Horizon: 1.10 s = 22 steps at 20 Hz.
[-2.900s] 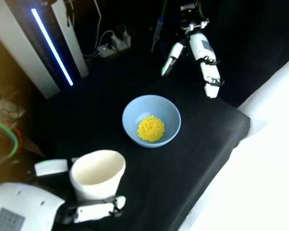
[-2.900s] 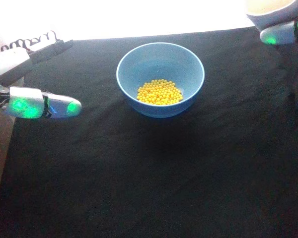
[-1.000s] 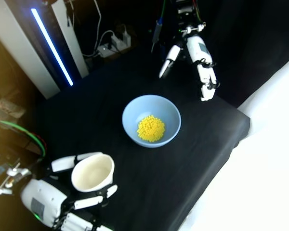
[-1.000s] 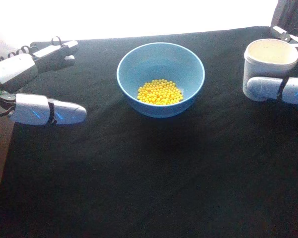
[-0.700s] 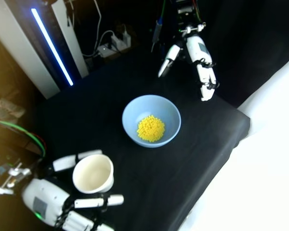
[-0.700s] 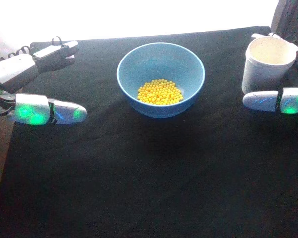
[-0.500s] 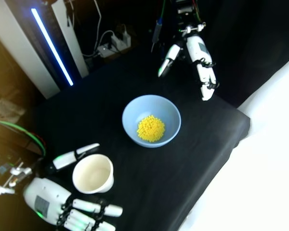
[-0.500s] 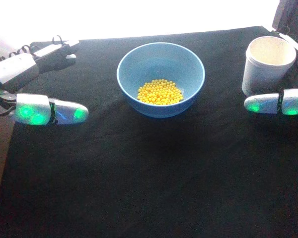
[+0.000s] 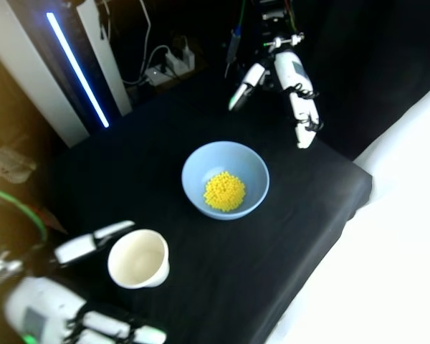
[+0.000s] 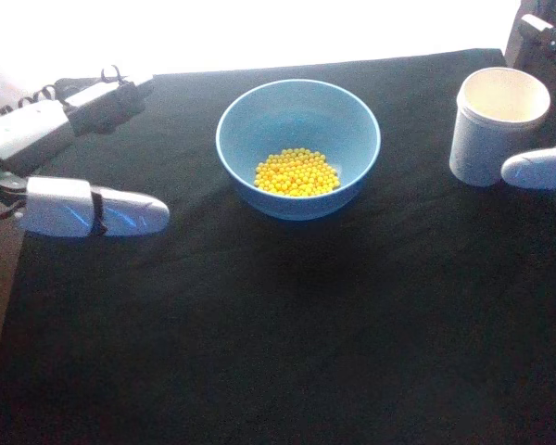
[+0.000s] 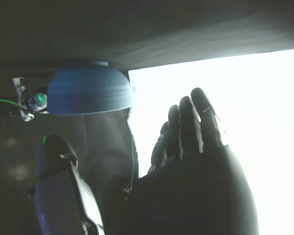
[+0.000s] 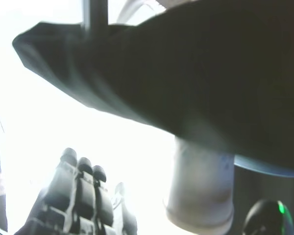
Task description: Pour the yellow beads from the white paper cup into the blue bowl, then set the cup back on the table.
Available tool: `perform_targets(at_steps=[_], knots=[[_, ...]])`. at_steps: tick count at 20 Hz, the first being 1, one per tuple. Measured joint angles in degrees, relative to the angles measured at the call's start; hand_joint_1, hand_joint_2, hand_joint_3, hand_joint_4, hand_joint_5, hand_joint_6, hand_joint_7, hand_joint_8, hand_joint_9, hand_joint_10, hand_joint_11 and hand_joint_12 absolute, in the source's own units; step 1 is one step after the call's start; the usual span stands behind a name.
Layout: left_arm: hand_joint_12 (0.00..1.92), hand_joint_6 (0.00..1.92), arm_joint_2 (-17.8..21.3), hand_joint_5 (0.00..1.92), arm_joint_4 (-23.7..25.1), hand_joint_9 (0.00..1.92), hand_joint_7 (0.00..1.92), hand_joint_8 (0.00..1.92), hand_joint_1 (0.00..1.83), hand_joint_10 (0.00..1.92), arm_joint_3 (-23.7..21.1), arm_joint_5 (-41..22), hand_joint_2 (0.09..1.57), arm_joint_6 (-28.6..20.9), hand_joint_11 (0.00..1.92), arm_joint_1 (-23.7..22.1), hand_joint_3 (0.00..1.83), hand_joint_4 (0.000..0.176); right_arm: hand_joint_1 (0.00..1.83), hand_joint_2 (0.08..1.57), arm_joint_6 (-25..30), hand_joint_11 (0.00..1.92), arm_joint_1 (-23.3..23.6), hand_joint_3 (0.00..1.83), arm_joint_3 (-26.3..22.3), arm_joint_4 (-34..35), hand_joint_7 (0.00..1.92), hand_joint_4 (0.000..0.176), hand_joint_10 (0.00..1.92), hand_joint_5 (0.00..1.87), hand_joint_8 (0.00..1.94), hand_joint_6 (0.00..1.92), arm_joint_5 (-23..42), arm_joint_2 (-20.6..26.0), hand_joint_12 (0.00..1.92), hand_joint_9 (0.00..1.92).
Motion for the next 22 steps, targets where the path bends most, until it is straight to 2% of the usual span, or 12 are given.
perform_targets(at_steps=[1, 4, 5, 9, 10, 12, 13, 14, 17, 19, 21, 22], knots=[[0.64, 0.0, 1.03, 0.0, -1.09, 0.22, 0.16, 0.02, 0.63, 0.01, -0.74, -1.4, 0.82, 0.0, 0.0, 0.22, 0.0, 0.024, 0.77, 0.47, -0.48, 0.0, -0.02, 0.0, -2.03, -0.72, 0.0, 0.176, 0.0, 0.0, 0.0, 0.0, 0.81, 1.64, 0.0, 0.0], [0.63, 0.0, 3.89, 0.0, -3.21, 0.26, 0.26, 0.0, 0.49, 0.0, -2.73, -7.32, 0.77, 0.0, 0.0, 1.66, 0.0, 0.008, 0.76, 0.47, -2.6, 0.0, -0.02, 0.0, -6.82, -1.14, 0.0, 0.176, 0.0, 0.0, 0.0, 0.0, 4.7, 6.6, 0.0, 0.0], [0.62, 0.0, 5.01, 0.0, -4.42, 0.28, 0.28, 0.01, 0.46, 0.01, -3.89, -9.66, 0.78, 0.0, 0.0, 2.84, 0.0, 0.047, 0.74, 0.48, -4.33, 0.0, -0.02, 0.0, -8.28, -0.48, 0.0, 0.176, 0.0, 0.0, 0.0, 0.0, 6.45, 8.33, 0.0, 0.0], [0.68, 0.0, 7.19, 0.0, -7.1, 0.31, 0.28, 0.0, 0.36, 0.0, -6.82, -18.43, 0.81, 0.04, 0.01, 5.46, 0.01, 0.042, 0.72, 0.51, -6.29, 0.0, -0.87, 0.0, -13.79, 1.16, 0.0, 0.176, 0.0, 0.0, 0.0, 0.0, 12.59, 12.48, 0.0, 0.0], [0.56, 0.0, 7.39, 0.0, -7.39, 0.25, 0.24, 0.0, 0.31, 0.0, -7.45, -21.49, 0.88, 0.0, 0.0, 5.53, 0.01, 0.034, 0.76, 0.53, -6.29, 0.0, -3.04, 0.0, -15.3, 0.83, 0.0, 0.176, 0.0, 0.0, 0.0, 0.0, 15.5, 12.98, 0.0, 0.0], [0.3, 0.01, 7.98, 0.06, -8.07, 0.17, 0.21, 0.0, 0.34, 0.01, -8.63, -25.51, 0.93, 0.37, 0.0, 6.14, 0.01, 0.065, 0.69, 0.47, -6.32, 0.0, -7.54, 0.0, -18.56, 1.51, 0.0, 0.176, 0.0, 0.0, 0.0, 0.0, 19.08, 14.43, 0.0, 0.0], [0.29, 0.01, 9.64, 0.1, -8.68, 0.17, 0.22, 0.0, 0.35, 0.01, -10.88, -28.3, 0.94, 1.53, 0.01, 7.1, 0.01, 0.048, 0.7, 0.48, -6.32, 0.0, -10.67, 0.0, -21.29, 3.21, 0.0, 0.176, 0.0, 0.0, 0.0, 0.0, 22.93, 16.61, 0.0, 0.0], [0.23, 0.0, 10.45, 0.1, -8.55, 0.18, 0.2, 0.0, 0.3, 0.0, -11.72, -29.33, 0.93, 2.08, 0.05, 7.52, 0.0, 0.005, 0.69, 0.53, -6.34, 0.0, -11.39, 0.0, -22.05, 4.15, 0.0, 0.176, 0.0, 0.0, 0.0, 0.0, 24.37, 17.42, 0.0, 0.0], [0.23, 0.0, 12.52, 0.11, -9.03, 0.25, 0.23, 0.01, 0.22, 0.02, -13.07, -35.67, 0.96, 4.0, 0.13, 8.81, 0.01, 0.041, 0.67, 0.56, -8.52, 0.0, -12.72, 0.01, -24.7, 9.05, 0.0, 0.176, 0.0, 0.0, 0.0, 0.0, 34.07, 21.35, 0.0, 0.0], [0.22, 0.0, 12.52, 0.11, -11.5, 0.23, 0.22, 0.0, 0.18, 0.01, -12.87, -36.68, 0.97, 4.09, 0.11, 9.62, 0.01, 0.051, 0.6, 0.63, -9.68, 0.0, -12.79, 0.04, -25.51, 8.55, 0.01, 0.176, 0.0, 0.02, 0.0, 0.01, 36.59, 21.07, 0.0, 0.0], [0.23, 0.01, 13.2, 0.13, -11.76, 0.29, 0.25, 0.01, 0.12, 0.02, -14.14, -38.38, 1.06, 4.2, 0.17, 10.45, 0.01, 0.023, 0.6, 0.67, -9.73, 0.01, -13.53, 0.05, -26.97, 6.86, 0.04, 0.176, 0.0, 0.03, 0.01, 0.0, 36.96, 20.72, 0.0, 0.0], [0.21, 0.0, 13.68, 0.2, -10.88, 0.36, 0.32, 0.01, 0.21, 0.01, -14.64, -40.57, 1.0, 4.17, 0.25, 11.17, 0.0, 0.043, 0.59, 0.66, -9.7, 0.0, -13.51, 0.04, -27.78, 6.54, 0.01, 0.176, 0.0, 0.01, 0.0, 0.0, 36.98, 20.74, 0.0, 0.0]])
